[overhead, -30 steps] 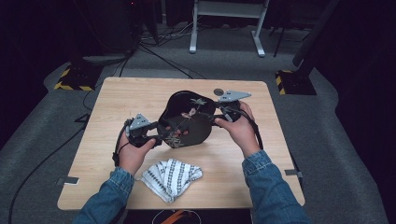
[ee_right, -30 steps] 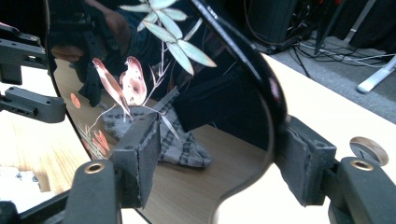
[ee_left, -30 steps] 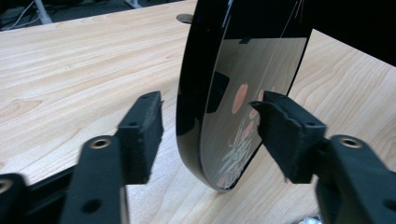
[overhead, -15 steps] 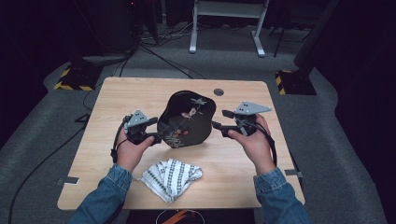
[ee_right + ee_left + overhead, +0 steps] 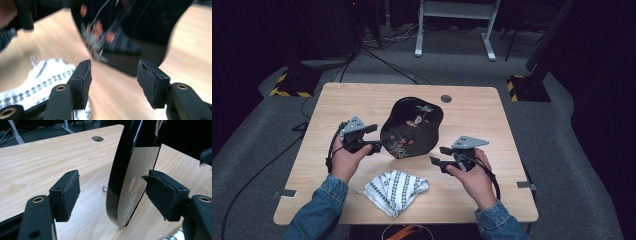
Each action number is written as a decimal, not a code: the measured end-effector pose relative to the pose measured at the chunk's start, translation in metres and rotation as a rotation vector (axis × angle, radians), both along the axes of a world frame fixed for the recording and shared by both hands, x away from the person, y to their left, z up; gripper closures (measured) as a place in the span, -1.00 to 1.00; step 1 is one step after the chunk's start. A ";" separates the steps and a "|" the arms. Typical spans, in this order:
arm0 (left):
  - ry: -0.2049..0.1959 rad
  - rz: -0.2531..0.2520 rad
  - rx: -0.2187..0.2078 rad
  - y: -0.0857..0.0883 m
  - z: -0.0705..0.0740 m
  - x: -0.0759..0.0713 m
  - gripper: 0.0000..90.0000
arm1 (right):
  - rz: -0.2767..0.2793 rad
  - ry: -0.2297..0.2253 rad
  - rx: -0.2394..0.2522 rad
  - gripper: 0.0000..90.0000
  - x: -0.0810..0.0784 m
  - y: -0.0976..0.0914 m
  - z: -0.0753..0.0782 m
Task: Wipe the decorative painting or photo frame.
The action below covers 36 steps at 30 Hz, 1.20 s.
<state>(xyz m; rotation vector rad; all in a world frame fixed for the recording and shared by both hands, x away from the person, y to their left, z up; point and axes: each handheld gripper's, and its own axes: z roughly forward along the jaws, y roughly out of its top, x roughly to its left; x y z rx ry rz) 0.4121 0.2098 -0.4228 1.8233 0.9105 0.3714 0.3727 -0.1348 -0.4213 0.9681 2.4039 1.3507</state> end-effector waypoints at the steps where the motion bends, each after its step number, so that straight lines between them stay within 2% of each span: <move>1: -0.001 -0.002 0.004 0.001 0.000 0.000 -0.39 | 0.001 0.009 -0.003 0.07 -0.001 0.002 -0.002; 4: 0.000 0.002 0.005 0.003 0.000 -0.001 -0.39 | 0.001 0.028 -0.013 0.12 -0.006 0.011 -0.009; 10: 0.000 0.005 0.010 0.004 0.000 -0.003 -0.40 | 0.037 0.074 -0.049 0.16 -0.019 0.032 -0.023; 14: 0.002 0.002 0.013 0.003 -0.001 -0.003 -0.43 | 0.053 0.082 -0.078 0.15 -0.023 0.043 -0.031; 19: 0.007 -0.004 0.010 0.003 -0.002 -0.002 -0.49 | 0.073 0.100 -0.092 0.13 -0.028 0.055 -0.041; 26: 0.008 0.004 0.014 0.003 -0.003 -0.002 -0.49 | 0.080 0.122 -0.110 0.09 -0.030 0.064 -0.051; 28: 0.007 0.003 0.011 0.003 -0.003 -0.002 -0.50 | 0.084 0.122 -0.125 0.05 -0.031 0.066 -0.055; 32: -0.009 -0.003 -0.024 0.002 -0.003 -0.002 -0.55 | 0.095 0.105 -0.169 -0.02 -0.031 0.069 -0.061; 36: -0.011 -0.005 -0.014 0.001 -0.002 -0.002 -0.56 | 0.103 0.110 -0.198 -0.03 -0.031 0.071 -0.066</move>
